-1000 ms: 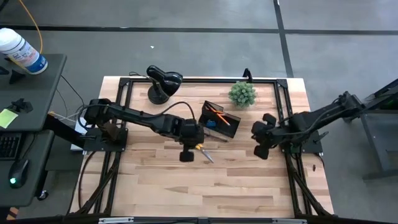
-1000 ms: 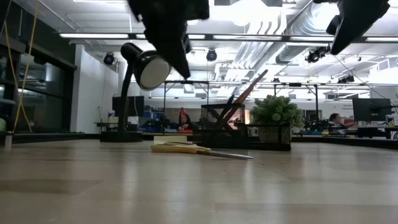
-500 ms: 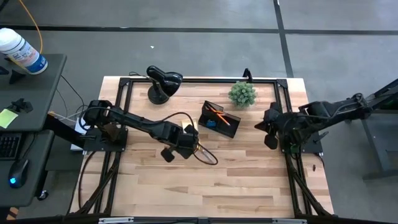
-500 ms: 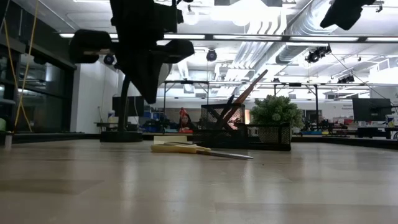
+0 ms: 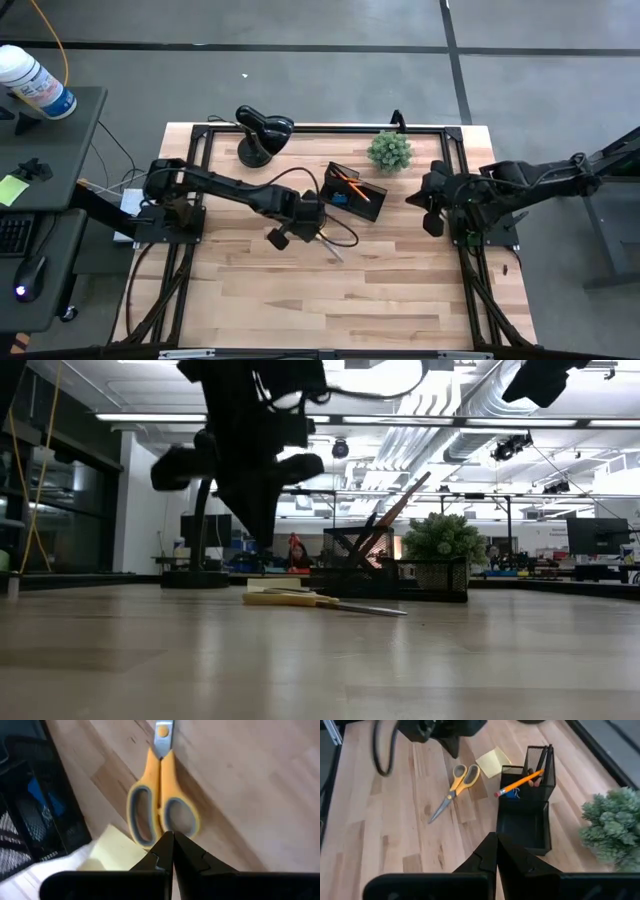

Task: Pick and place office supplies into organizer
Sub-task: Put the scissors into the desk organizer

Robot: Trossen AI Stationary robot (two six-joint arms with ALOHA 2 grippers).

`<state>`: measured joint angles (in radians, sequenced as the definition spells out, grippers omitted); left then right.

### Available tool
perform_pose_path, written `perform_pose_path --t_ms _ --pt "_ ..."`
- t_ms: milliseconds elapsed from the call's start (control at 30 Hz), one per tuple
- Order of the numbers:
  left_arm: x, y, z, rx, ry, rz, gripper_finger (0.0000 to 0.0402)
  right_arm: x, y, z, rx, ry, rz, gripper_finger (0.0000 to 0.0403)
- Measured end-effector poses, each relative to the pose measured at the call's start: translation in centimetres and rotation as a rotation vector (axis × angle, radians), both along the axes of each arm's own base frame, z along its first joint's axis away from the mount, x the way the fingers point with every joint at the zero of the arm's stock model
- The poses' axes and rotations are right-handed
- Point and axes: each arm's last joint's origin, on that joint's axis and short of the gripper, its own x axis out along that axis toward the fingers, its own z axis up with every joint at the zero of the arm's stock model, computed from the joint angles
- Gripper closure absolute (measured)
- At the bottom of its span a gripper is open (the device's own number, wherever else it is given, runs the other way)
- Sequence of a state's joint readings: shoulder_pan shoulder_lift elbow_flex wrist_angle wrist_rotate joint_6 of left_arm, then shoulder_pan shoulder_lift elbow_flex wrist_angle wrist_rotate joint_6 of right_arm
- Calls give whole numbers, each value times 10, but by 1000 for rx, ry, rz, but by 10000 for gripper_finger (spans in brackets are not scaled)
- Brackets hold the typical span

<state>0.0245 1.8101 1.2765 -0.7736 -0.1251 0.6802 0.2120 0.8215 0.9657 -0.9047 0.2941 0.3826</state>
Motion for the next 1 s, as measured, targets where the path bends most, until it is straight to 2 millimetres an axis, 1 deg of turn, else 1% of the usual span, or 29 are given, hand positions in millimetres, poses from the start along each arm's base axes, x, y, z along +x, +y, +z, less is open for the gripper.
perform_pose_path --t_ms 100,200,433,500,600,700,800,900,1000 --pt "1 7 -6 24 35 -87 401 2 -1 -1 28 4 -17 400" --pt "3 13 -7 14 28 -151 401 4 -3 -2 34 10 -39 399" --pt "3 18 -7 22 26 -262 397 12 -7 -6 46 36 -95 393" --pt "4 18 -6 30 22 -281 384 14 -8 -7 44 45 -102 396" --pt "8 18 -8 43 -4 -295 349 17 -8 -9 42 56 -110 400" --pt "11 18 -14 50 0 -320 310 18 -8 -10 41 63 -110 400" --pt "13 19 -24 57 37 -349 282 18 -8 -10 48 64 -105 395" --pt "14 20 -33 99 81 -340 269 18 -8 -10 72 64 -101 392" --pt "15 21 -41 104 106 -339 266 18 -7 -10 84 63 -105 392"
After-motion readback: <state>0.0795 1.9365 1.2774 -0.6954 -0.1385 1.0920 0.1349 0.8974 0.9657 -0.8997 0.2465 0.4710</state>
